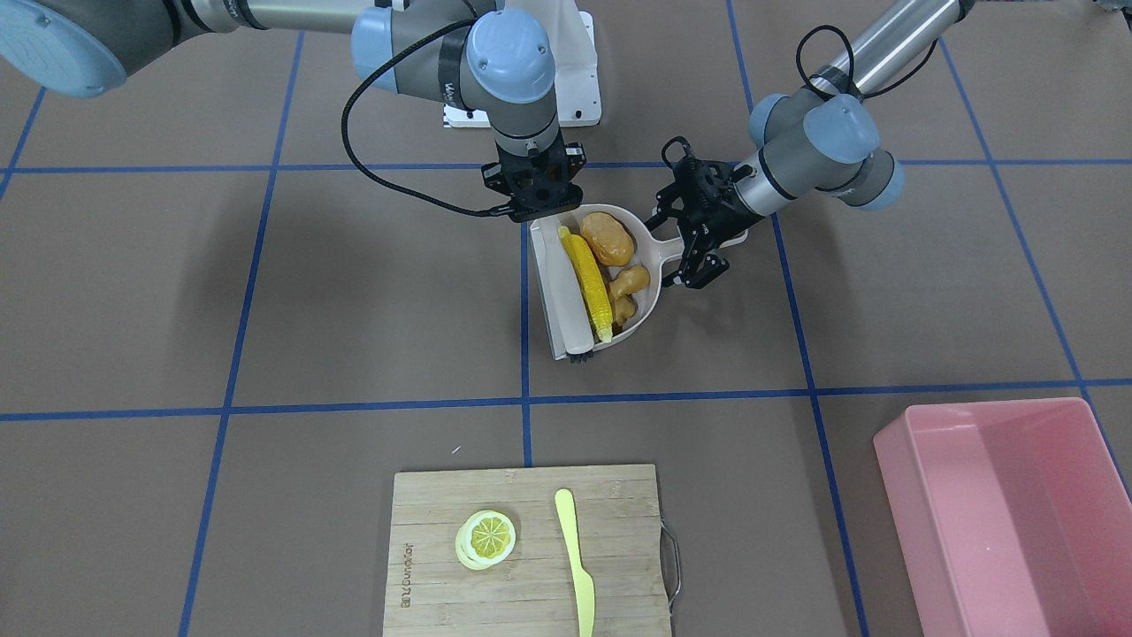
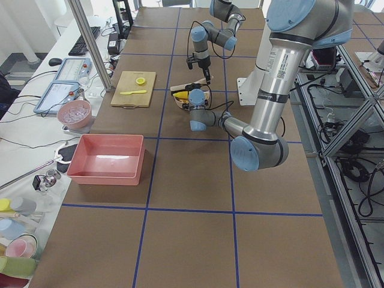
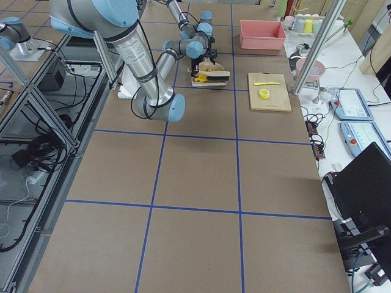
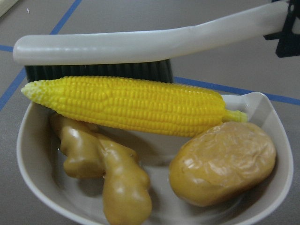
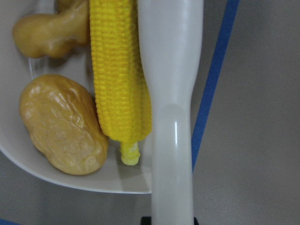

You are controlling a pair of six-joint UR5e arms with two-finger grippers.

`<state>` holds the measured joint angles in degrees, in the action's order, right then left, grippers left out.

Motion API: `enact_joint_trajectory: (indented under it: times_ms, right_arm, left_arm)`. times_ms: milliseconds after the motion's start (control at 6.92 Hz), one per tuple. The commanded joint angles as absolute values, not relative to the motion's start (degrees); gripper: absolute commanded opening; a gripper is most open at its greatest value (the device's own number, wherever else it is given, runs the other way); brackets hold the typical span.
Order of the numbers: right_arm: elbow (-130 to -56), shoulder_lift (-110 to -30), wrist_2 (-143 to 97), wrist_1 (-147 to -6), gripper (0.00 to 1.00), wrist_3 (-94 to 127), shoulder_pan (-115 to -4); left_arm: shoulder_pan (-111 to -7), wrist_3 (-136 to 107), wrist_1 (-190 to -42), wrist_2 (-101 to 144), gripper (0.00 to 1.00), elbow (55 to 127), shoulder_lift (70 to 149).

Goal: Sweep and dump trash into bin
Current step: 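Lift the loaded dustpan with the left gripper while the right gripper withdraws the brush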

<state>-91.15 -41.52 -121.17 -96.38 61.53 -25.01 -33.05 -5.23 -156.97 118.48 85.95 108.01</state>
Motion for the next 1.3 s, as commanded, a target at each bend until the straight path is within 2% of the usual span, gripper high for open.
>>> enact_joint_trajectory:
  times_ms: [0,433,578,722,867,1011,1156]
  right_arm:
    - [-90.70,-41.31,-122.69,-96.68,0.00,61.18,-26.35]
    - [-92.28,-45.52,-126.30,-96.86,0.00,59.59,-29.53]
    - [-92.72,-45.96,-125.69,-96.86,0.00,59.68,-29.44]
    - [-92.81,-46.40,-126.29,-96.86,0.00,59.50,-29.44]
    - [-92.90,-46.41,-126.30,-97.12,0.00,59.50,-29.53]
    - [-94.12,-46.58,-126.21,-99.64,0.00,59.15,-30.23]
    - [-97.09,-47.54,-125.95,-103.58,0.00,58.63,-31.63]
  left_arm:
    - [-33.05,-5.19,-156.97,118.48,0.97,85.96,108.02]
    - [-33.05,-5.27,-156.97,118.56,0.88,86.04,108.11]
    - [-33.05,-5.36,-156.97,118.56,0.81,86.22,108.11]
    - [-33.05,-5.36,-156.97,118.56,0.62,86.39,108.02]
    - [-33.05,-5.27,-157.06,118.56,0.37,86.57,108.02]
    - [-33.13,-5.27,-157.06,118.65,0.23,86.83,108.02]
    - [-33.13,-5.10,-157.06,118.91,0.15,87.18,107.93]
